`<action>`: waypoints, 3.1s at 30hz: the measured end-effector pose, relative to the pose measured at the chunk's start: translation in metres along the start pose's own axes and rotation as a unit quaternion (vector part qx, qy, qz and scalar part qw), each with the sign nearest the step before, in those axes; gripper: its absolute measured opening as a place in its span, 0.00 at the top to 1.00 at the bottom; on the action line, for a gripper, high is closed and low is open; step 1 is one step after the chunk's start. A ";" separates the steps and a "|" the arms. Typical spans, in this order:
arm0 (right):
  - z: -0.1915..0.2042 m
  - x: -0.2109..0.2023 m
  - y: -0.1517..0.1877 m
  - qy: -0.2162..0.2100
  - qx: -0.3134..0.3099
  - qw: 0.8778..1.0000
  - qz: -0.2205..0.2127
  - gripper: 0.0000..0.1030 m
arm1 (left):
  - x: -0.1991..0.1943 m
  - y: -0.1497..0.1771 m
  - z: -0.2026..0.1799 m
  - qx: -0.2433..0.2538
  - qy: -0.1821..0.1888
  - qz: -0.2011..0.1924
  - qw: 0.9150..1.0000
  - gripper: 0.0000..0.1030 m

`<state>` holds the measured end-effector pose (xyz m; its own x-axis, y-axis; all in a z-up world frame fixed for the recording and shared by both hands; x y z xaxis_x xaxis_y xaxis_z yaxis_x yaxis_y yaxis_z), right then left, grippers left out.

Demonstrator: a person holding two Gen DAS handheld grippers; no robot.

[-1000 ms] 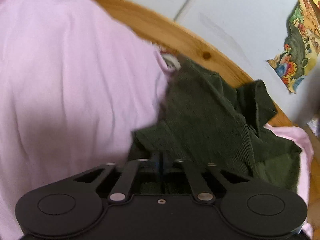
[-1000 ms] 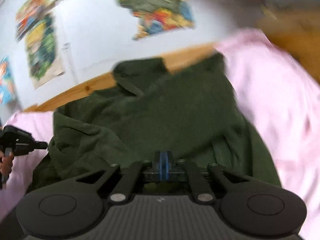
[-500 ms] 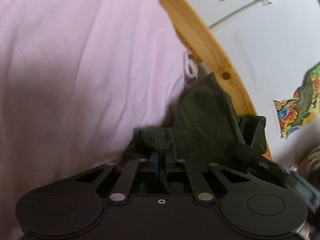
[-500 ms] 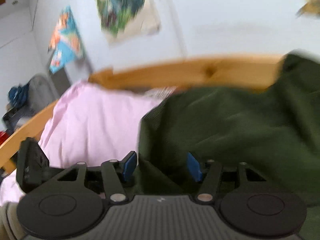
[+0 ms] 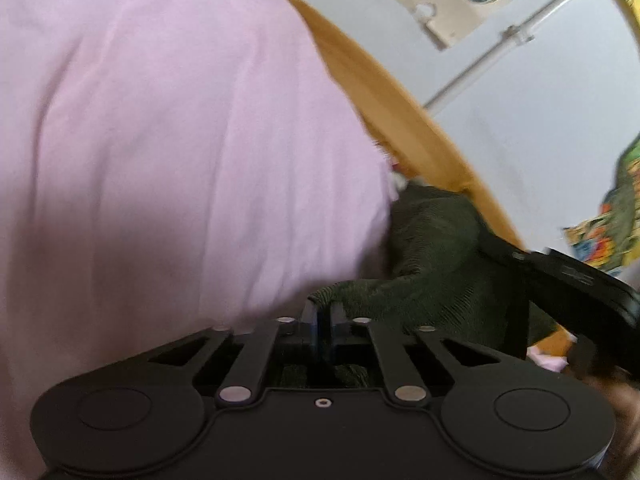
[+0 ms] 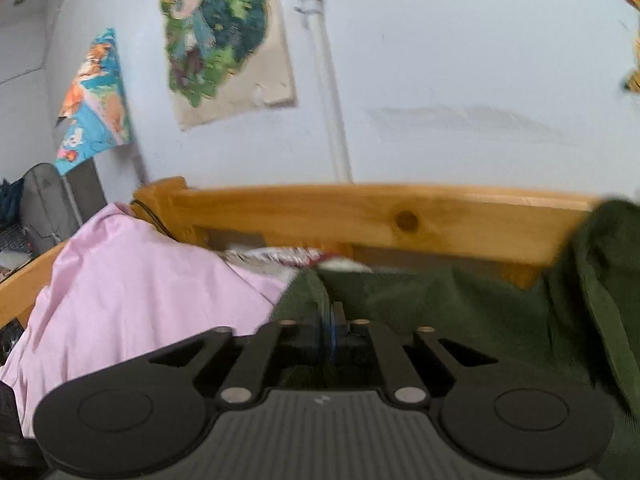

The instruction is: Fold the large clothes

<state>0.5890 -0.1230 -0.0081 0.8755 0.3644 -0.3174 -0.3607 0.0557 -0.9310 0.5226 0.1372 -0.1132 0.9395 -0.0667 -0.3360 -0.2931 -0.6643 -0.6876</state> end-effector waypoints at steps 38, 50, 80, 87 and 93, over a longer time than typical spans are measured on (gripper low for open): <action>-0.204 -0.077 -0.040 0.294 -0.077 0.951 -0.061 0.12 | 0.049 0.087 -0.118 0.281 0.034 0.027 0.959 0.13; -0.232 -0.070 -0.033 0.283 -0.042 0.956 -0.060 0.95 | 0.044 0.080 -0.111 0.230 0.044 0.051 0.971 0.10; -0.043 -0.237 0.193 0.127 -0.395 0.909 -0.041 0.96 | -0.053 0.035 -0.156 0.199 0.120 -0.036 0.972 0.07; -0.046 -0.236 0.198 0.132 -0.395 0.909 -0.023 0.96 | 0.015 0.044 -0.149 0.142 0.100 0.033 0.984 0.41; -0.050 -0.245 0.189 0.128 -0.376 0.918 -0.015 0.86 | 0.019 0.059 -0.126 0.151 0.088 0.051 0.983 0.92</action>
<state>0.3225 -0.2485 -0.1150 0.9631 0.1379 -0.2312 -0.0951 -0.6292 -0.7714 0.5454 0.0026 -0.0788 0.9109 -0.2672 -0.3145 -0.4015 -0.3981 -0.8248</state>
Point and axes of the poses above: each gripper's, at about its wrist camera, not at the fingertips, and x roughly the way its jaws point, z to its left, y to its underside, the point moved 10 cm from there along x, roughly the way its jaws point, and after that the axes turned 11 degrees about -z, right-handed, at the moved point
